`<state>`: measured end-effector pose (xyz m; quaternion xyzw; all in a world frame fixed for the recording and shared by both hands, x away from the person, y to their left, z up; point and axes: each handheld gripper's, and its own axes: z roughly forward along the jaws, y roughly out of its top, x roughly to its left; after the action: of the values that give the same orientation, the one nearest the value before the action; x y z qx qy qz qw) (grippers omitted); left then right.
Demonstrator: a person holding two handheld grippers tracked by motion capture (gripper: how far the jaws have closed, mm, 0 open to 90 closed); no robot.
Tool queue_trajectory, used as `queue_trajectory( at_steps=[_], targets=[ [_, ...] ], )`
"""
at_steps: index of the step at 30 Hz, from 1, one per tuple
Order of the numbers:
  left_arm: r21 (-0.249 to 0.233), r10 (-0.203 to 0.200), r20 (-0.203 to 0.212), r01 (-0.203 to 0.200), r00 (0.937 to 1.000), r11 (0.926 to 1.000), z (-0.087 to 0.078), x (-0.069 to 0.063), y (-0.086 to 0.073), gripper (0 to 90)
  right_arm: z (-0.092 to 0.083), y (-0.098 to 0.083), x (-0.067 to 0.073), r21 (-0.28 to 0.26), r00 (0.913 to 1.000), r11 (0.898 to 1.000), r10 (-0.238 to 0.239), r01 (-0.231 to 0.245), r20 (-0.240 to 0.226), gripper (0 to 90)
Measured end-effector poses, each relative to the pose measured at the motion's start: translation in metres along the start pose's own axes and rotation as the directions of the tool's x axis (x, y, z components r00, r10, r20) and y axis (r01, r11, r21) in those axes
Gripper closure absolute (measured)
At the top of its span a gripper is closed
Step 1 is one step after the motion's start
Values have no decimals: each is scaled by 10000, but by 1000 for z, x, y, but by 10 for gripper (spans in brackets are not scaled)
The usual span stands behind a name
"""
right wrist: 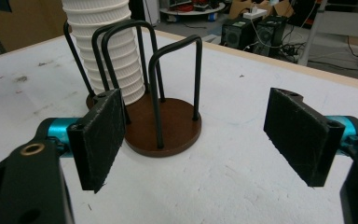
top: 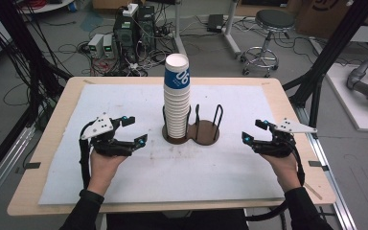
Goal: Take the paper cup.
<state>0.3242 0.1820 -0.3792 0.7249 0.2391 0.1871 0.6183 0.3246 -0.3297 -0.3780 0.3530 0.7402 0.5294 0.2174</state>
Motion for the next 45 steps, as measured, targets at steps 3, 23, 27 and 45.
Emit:
queue_trajectory(
  at_steps=[3,23,27,45],
  targets=[
    [35,119,27,-119,9999,9999,0,-1,1,179,0,0,0,-38,10000,10000,41,-41,11,211],
    [240,247,221,-253,9994,9994,19,-3,10,69,-3,-2,-1,39,9998,10000,-33,32,219,211],
    [189,15,319,-21,9995,9998,25,1,15,69,-3,-2,-1,22,9997,10000,19,-19,233,211],
    [-128,-216,414,221,9989,9997,68,24,47,69,-3,-2,-1,42,9998,10000,-11,10,210,211]
  ],
)
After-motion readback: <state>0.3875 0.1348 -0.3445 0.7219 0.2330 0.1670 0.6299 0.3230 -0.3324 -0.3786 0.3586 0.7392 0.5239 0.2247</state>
